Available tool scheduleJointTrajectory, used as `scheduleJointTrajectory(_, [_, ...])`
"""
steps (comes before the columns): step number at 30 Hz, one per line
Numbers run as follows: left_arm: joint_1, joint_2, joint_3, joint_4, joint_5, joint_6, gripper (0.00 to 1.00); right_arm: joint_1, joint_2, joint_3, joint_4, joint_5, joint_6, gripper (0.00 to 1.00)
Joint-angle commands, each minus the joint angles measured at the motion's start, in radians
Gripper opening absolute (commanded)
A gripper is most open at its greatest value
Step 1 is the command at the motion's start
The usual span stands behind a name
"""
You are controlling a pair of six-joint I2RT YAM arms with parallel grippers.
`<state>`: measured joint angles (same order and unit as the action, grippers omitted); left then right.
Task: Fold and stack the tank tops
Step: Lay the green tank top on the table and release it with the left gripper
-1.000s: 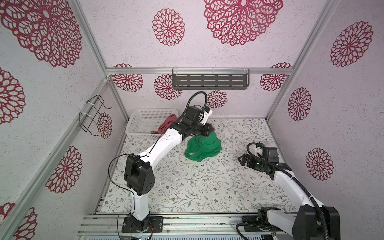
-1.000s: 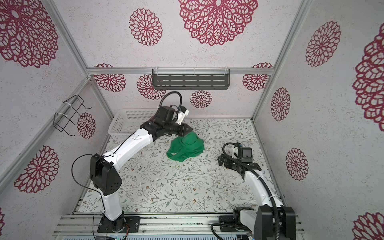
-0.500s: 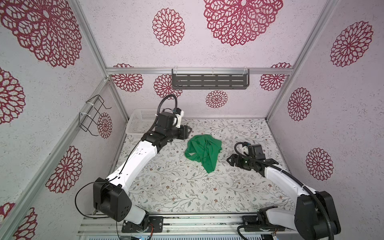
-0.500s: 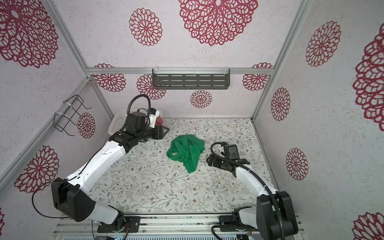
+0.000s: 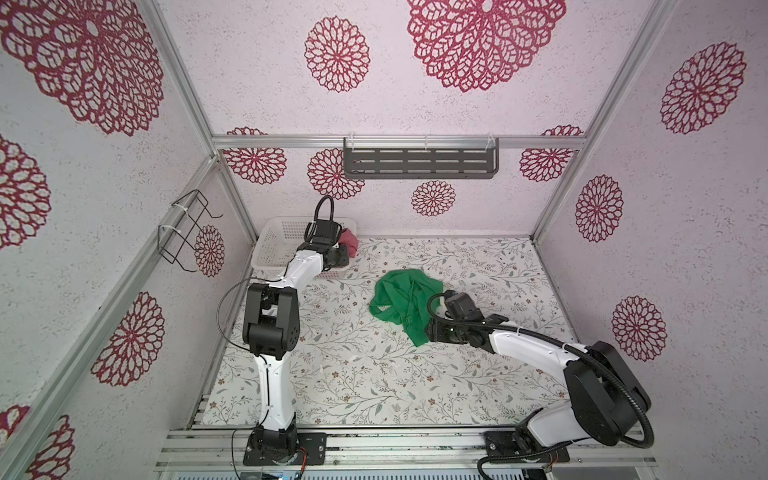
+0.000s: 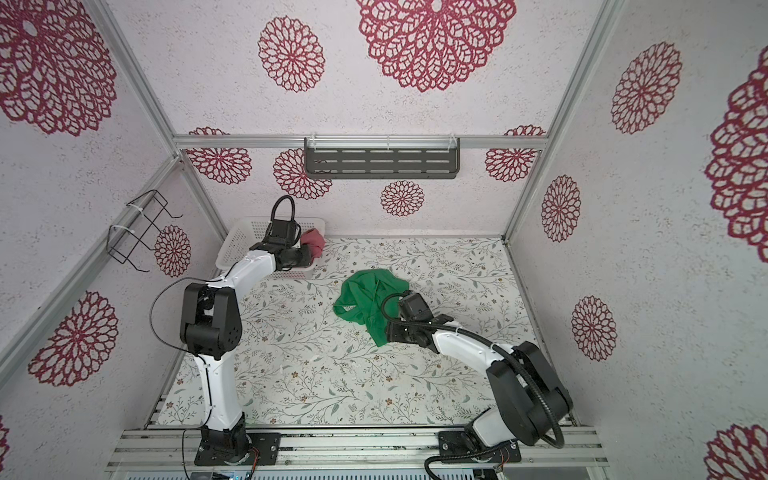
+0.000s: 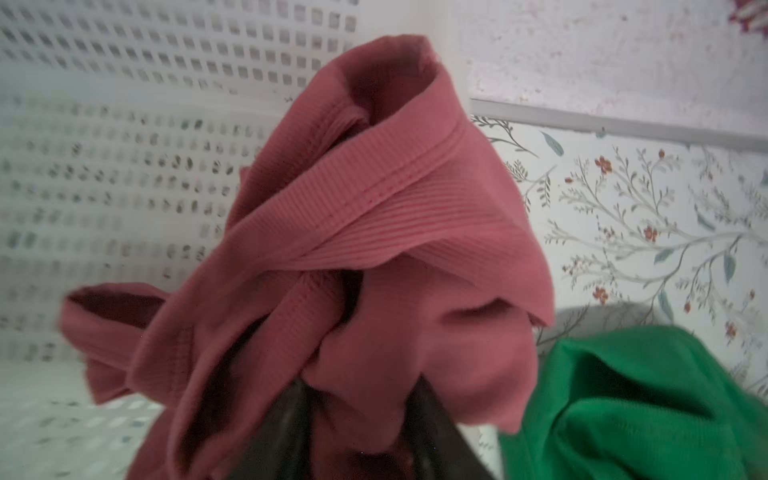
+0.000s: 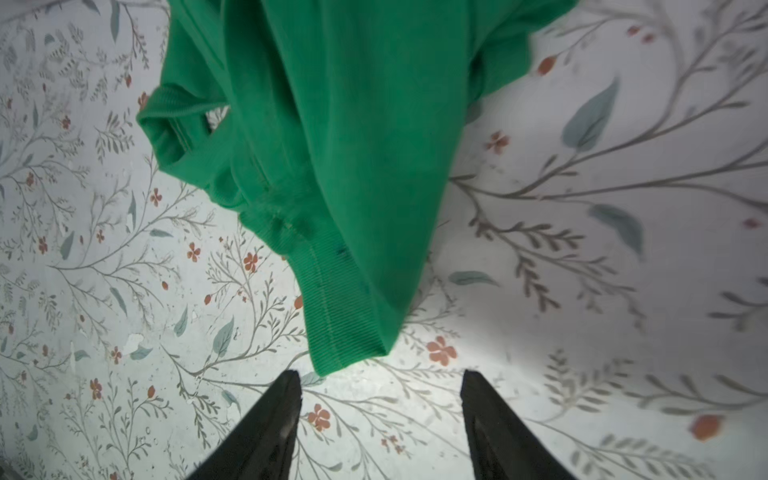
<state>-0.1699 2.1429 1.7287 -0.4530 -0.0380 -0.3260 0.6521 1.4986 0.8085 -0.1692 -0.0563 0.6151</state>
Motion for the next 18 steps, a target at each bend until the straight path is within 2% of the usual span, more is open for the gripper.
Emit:
scheduleJointTrajectory(1, [0.04, 0.008, 0.021, 0.019, -0.007, -0.037, 0.11, 0.065, 0.059, 0.046, 0.035, 0.053, 0.07, 0.63])
scheduleJointTrajectory(2, [0.05, 0.013, 0.026, 0.016, -0.007, -0.038, 0.02, 0.078, 0.082, 0.054, 0.03, 0.059, 0.081, 0.62])
scheduleJointTrajectory(3, [0.059, 0.017, 0.032, 0.008, -0.015, -0.037, 0.0, 0.084, 0.101, 0.06, 0.025, 0.061, 0.089, 0.58])
scheduleJointTrajectory(8, [0.129, -0.028, 0.015, -0.017, -0.092, -0.01, 0.0, 0.096, 0.138, 0.057, -0.012, 0.104, 0.12, 0.37])
scheduleJointTrajectory(9, [0.138, -0.045, 0.006, -0.016, -0.106, -0.002, 0.09, 0.095, 0.133, 0.052, -0.021, 0.121, 0.12, 0.32])
scheduleJointTrajectory(10, [0.144, -0.064, -0.003, -0.016, -0.119, 0.011, 0.31, 0.096, 0.127, 0.049, -0.035, 0.149, 0.116, 0.24])
scheduleJointTrajectory(11, [0.145, -0.084, -0.014, -0.018, -0.134, 0.026, 0.49, 0.094, 0.12, 0.052, -0.054, 0.175, 0.109, 0.16])
scheduleJointTrajectory(12, [0.145, -0.102, -0.024, -0.015, -0.148, 0.036, 0.58, 0.092, 0.113, 0.051, -0.07, 0.194, 0.101, 0.09])
scheduleJointTrajectory(14, [0.137, -0.155, -0.052, -0.015, -0.154, 0.045, 0.67, 0.073, 0.083, 0.041, -0.097, 0.216, 0.082, 0.0])
scheduleJointTrajectory(18, [0.1, -0.301, -0.142, 0.0, -0.188, 0.047, 0.71, -0.001, -0.04, -0.022, -0.162, 0.233, 0.03, 0.0])
